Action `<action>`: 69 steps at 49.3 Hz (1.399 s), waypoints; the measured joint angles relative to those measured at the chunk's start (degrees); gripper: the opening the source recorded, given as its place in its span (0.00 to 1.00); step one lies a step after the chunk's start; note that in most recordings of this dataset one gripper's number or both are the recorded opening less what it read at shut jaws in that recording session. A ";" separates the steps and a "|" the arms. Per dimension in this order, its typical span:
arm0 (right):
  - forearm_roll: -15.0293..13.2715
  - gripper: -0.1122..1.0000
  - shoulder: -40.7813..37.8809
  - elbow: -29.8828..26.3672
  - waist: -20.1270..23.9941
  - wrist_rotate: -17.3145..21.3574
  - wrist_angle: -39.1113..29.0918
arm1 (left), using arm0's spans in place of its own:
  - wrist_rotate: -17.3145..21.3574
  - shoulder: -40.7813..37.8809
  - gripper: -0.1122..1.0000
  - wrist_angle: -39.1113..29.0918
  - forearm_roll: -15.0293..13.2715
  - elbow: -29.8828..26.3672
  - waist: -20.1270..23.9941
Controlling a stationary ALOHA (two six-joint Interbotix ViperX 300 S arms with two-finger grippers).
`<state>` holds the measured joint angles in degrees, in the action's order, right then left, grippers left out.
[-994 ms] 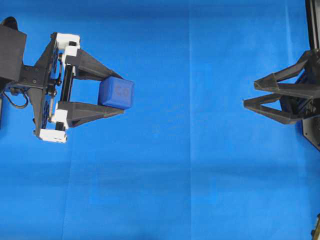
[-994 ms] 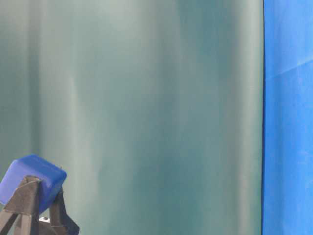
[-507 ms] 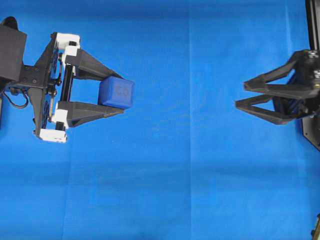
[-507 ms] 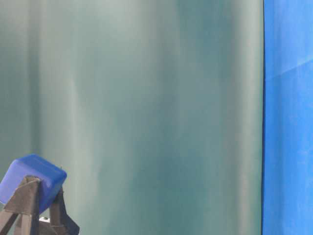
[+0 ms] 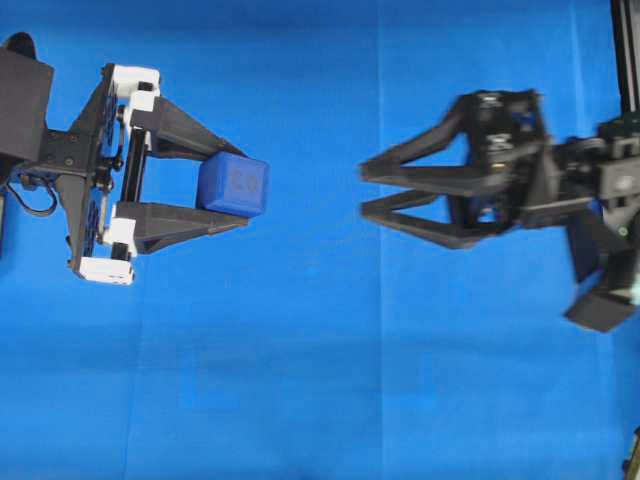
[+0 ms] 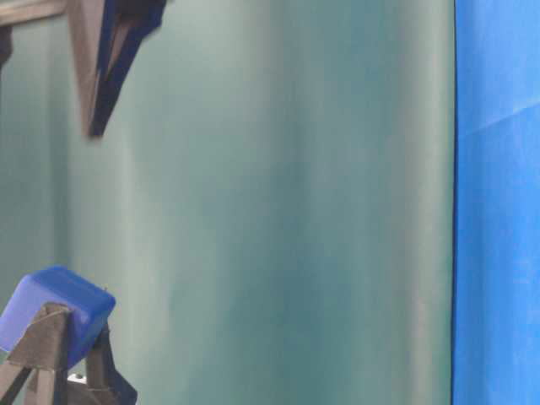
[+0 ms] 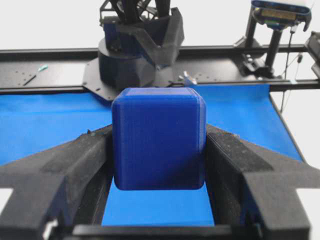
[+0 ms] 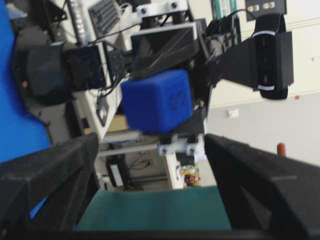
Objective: Handover the blue block to the right arm after grasping it with the left arm, then place it in the designated position.
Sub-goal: 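Close the right gripper on the cube beside the left gripper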
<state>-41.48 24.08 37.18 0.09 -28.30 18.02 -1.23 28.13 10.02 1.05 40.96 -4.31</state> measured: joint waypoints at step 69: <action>-2.72 0.60 -18.72 -19.25 0.09 -0.35 -6.33 | -0.44 0.53 0.51 -0.18 -0.18 0.09 0.18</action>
<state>-44.21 5.36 17.93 0.18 -28.65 11.69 -1.67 28.65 9.84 0.88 41.04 -4.13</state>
